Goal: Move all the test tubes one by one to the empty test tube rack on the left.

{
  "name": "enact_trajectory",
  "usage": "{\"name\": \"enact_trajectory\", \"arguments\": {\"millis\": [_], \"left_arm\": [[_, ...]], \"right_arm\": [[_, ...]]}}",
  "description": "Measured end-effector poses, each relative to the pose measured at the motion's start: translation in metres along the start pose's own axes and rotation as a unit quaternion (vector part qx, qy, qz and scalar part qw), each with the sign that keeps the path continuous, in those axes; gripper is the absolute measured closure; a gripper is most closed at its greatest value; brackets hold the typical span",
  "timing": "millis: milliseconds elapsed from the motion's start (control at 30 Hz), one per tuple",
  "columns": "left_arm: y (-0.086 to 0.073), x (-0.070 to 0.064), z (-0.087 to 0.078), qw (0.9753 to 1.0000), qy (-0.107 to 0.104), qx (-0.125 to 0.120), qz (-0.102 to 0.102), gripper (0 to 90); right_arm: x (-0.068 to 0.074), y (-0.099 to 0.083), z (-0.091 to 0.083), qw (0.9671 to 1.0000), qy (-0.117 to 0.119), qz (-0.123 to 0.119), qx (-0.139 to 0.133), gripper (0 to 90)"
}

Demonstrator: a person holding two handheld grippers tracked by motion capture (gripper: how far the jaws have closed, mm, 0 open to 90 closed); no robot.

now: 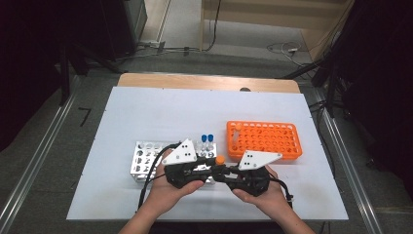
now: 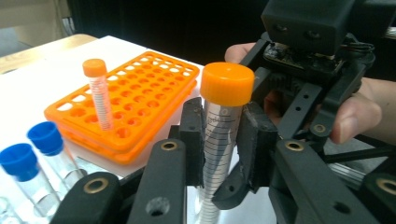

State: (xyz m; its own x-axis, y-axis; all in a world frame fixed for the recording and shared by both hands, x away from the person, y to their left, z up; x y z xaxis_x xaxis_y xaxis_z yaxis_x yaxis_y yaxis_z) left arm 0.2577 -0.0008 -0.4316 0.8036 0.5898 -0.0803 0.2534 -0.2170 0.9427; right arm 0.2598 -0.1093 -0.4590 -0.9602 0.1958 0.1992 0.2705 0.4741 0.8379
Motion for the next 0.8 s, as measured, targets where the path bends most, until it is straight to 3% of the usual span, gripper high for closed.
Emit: {"name": "enact_trajectory", "arguments": {"millis": [200,400,800], "left_arm": [[0.001,0.002,-0.002,1.0,0.005,-0.005,-0.003,74.7],[0.002,0.009,-0.005,0.9998,0.016,-0.01,-0.01,74.8],[0.005,0.038,-0.022,0.9976,0.056,-0.027,-0.029,74.8]], "right_arm": [[0.001,-0.001,0.002,0.9999,-0.004,-0.013,0.002,60.6],[-0.001,0.0,0.001,0.9999,-0.009,-0.012,-0.006,41.8],[-0.01,-0.002,-0.004,0.9997,0.006,0.017,-0.019,14.4]]}}
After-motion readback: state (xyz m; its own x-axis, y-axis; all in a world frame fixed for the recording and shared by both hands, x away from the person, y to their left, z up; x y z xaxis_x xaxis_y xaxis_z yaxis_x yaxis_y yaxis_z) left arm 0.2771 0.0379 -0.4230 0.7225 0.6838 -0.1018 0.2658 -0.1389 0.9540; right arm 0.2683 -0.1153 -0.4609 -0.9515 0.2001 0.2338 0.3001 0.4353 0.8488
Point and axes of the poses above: each handheld gripper's, and its own axes: z roughly forward along the jaws, y roughly out of its top, x roughly to its left, the point moved 7 cm from there along z, roughly forward along the jaws, and after that the axes turned 11 degrees about y, right-handed, at the moved point
